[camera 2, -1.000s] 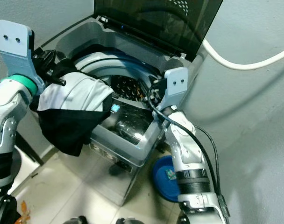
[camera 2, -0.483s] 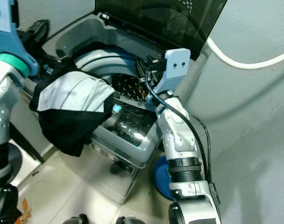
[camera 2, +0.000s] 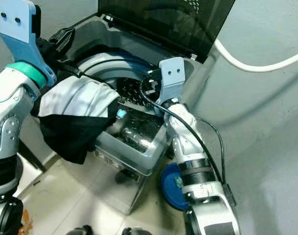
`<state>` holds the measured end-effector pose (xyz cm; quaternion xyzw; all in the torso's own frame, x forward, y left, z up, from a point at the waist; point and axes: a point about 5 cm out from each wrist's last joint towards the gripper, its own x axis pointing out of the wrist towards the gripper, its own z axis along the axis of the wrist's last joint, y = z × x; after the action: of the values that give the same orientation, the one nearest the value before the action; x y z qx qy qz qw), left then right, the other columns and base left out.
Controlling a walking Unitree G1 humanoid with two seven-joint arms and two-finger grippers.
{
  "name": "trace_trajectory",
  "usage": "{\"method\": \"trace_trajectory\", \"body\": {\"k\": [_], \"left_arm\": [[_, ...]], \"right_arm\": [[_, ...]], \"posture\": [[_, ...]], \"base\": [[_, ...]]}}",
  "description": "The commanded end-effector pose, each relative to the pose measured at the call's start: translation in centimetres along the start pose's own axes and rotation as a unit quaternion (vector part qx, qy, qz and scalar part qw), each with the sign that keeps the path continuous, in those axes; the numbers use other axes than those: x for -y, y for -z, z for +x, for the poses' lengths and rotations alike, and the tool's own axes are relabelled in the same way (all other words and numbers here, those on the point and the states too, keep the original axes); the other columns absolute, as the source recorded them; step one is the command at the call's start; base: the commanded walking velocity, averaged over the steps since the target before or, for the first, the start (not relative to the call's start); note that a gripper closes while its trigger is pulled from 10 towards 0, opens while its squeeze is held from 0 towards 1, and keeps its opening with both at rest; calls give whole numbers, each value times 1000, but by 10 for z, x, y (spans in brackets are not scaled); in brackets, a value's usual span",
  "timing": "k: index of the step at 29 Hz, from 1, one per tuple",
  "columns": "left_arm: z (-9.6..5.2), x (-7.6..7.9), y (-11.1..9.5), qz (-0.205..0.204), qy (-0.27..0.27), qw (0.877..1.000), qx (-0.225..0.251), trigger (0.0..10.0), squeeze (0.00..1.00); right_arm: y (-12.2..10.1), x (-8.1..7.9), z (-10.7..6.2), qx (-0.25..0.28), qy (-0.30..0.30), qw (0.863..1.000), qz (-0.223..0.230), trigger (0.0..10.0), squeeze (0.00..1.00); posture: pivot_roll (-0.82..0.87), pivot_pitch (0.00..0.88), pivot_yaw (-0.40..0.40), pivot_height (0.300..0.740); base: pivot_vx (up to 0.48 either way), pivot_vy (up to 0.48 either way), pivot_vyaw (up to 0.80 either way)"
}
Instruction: Clothes washing
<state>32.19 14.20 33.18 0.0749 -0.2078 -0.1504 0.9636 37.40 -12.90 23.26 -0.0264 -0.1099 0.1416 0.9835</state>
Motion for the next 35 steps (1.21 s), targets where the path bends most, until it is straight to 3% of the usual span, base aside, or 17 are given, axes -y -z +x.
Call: {"method": "trace_trajectory", "body": {"k": [1,2,3,4,6,10,18,22,25,26,27,29,32,34,35], "left_arm": [[-2,2,3,-2,7,1000,-4,10000,0],[-2,1,0,-3,5,1000,3,10000,0],[-2,1,0,-3,5,1000,3,10000,0],[-1,0,-3,-1,1,1000,13,10000,0],[0,-2,-9,6,-2,1000,28,10000,0],[-1,-6,-19,18,-4,998,53,10000,0],[0,-1,-10,22,7,999,36,10000,0],[-3,8,7,10,22,1000,0,10000,0],[-8,8,25,-13,-4,999,-51,10000,0],[-13,3,35,-27,-31,995,-86,10000,0],[-13,3,35,-27,-31,995,-86,10000,0],[-22,-4,50,-48,-73,987,-134,10000,0],[-28,-10,56,-49,-94,982,-159,10000,0],[-45,-33,73,-39,-154,964,-214,10000,0],[-45,-33,73,-39,-154,964,-214,10000,0]], "right_arm": [[6,7,-6,-1,5,1000,14,10000,0],[-8,4,-7,47,-2,998,35,10000,0],[-8,4,-7,47,-2,998,35,10000,0],[-21,0,-8,89,-9,994,61,10000,0],[-31,-4,-8,114,-14,991,69,10000,0],[-39,-14,-7,136,-26,988,67,10000,0],[-47,-17,-6,160,-26,984,70,10000,0],[-65,-14,-8,197,-13,978,68,10000,0],[-75,-6,-9,218,9,974,59,10000,0],[-75,-3,-10,218,17,974,56,10000,0],[-75,-3,-10,218,17,974,56,10000,0],[-73,-1,-10,216,23,975,55,10000,0],[-72,-2,-10,213,23,975,55,10000,0],[-69,-3,-9,208,21,976,56,10000,0],[-69,-3,-9,208,21,976,56,10000,0]], "posture": [[91,63,-35,740],[92,63,-35,740],[92,63,-35,740],[94,62,-34,740],[94,62,-34,740],[105,65,-38,740],[104,65,-38,740],[94,68,-32,740],[94,73,-29,740],[97,76,-30,740],[97,76,-30,740],[99,77,-30,740],[104,79,-30,740],[110,82,-30,740],[110,82,-30,740]], "base": [[0,0,0],[0,0,0],[0,0,0],[0,0,0],[0,0,0],[0,0,0],[0,0,0],[0,0,0],[0,0,0],[0,0,0],[0,0,0],[0,0,0],[0,0,0],[0,0,0],[0,0,0]]}}
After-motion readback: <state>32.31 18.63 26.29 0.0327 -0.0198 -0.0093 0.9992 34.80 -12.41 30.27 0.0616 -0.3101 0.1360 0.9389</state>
